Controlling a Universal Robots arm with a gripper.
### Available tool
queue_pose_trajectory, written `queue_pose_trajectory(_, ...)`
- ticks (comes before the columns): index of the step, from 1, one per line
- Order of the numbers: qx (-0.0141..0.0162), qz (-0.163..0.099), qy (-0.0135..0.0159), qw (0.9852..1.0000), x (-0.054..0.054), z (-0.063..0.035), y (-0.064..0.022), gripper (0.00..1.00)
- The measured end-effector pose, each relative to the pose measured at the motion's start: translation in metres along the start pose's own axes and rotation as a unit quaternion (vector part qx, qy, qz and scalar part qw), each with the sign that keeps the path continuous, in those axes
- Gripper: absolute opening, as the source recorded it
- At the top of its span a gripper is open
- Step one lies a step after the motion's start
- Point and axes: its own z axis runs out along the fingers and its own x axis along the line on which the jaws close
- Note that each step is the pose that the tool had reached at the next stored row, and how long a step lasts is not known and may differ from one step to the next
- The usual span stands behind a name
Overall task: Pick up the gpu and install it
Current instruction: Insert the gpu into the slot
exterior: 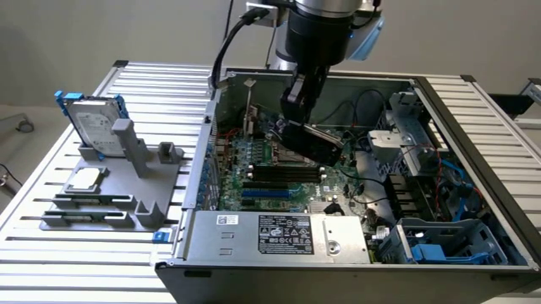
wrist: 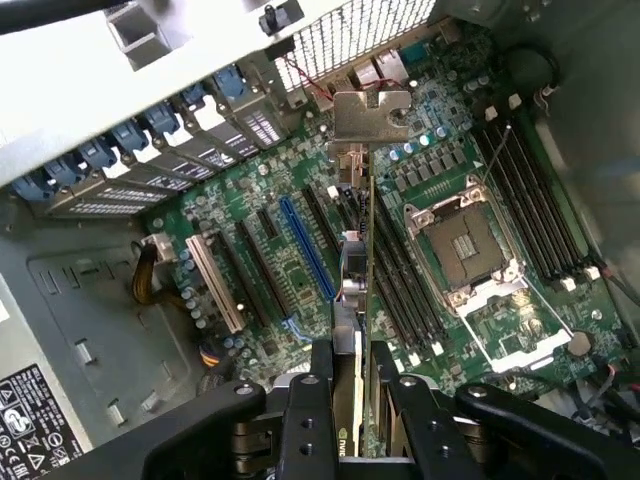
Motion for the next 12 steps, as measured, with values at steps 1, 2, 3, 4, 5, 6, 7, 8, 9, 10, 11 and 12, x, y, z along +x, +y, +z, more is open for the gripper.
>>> queue_pose_trajectory(1, 0.0000, -0.007, -0.0003, 1.0000, 0.000, 0.0016, 0.0002, 0.26)
queue_pose_trajectory(2, 0.0001, -0.015, -0.0006, 0.9999, 0.000, 0.0033, 0.0003, 0.26)
queue_pose_trajectory(3, 0.0002, -0.023, -0.0006, 0.9997, 0.000, 0.0048, 0.0003, 0.26)
queue_pose_trajectory(4, 0.0003, -0.032, -0.0007, 0.9995, 0.000, 0.0064, 0.0004, 0.26)
queue_pose_trajectory(5, 0.0005, -0.041, -0.0007, 0.9992, 0.000, 0.0081, 0.0005, 0.26)
queue_pose_trajectory(6, 0.0007, -0.050, -0.0007, 0.9988, 0.000, 0.0097, 0.0005, 0.26)
queue_pose_trajectory(7, 0.0008, -0.058, -0.0007, 0.9983, 0.000, 0.0113, 0.0005, 0.26)
queue_pose_trajectory(8, 0.0010, -0.067, -0.0007, 0.9978, 0.000, 0.0129, 0.0005, 0.26)
queue_pose_trajectory(9, 0.0012, -0.076, -0.0006, 0.9971, 0.000, 0.0144, 0.0005, 0.26)
queue_pose_trajectory(10, 0.0014, -0.084, -0.0006, 0.9964, 0.000, 0.0160, 0.0005, 0.26)
queue_pose_trajectory(11, 0.0015, -0.093, -0.0006, 0.9956, 0.000, 0.0176, 0.0005, 0.26)
queue_pose_trajectory(12, 0.0018, -0.102, -0.0005, 0.9947, 0.000, 0.0191, 0.0005, 0.26)
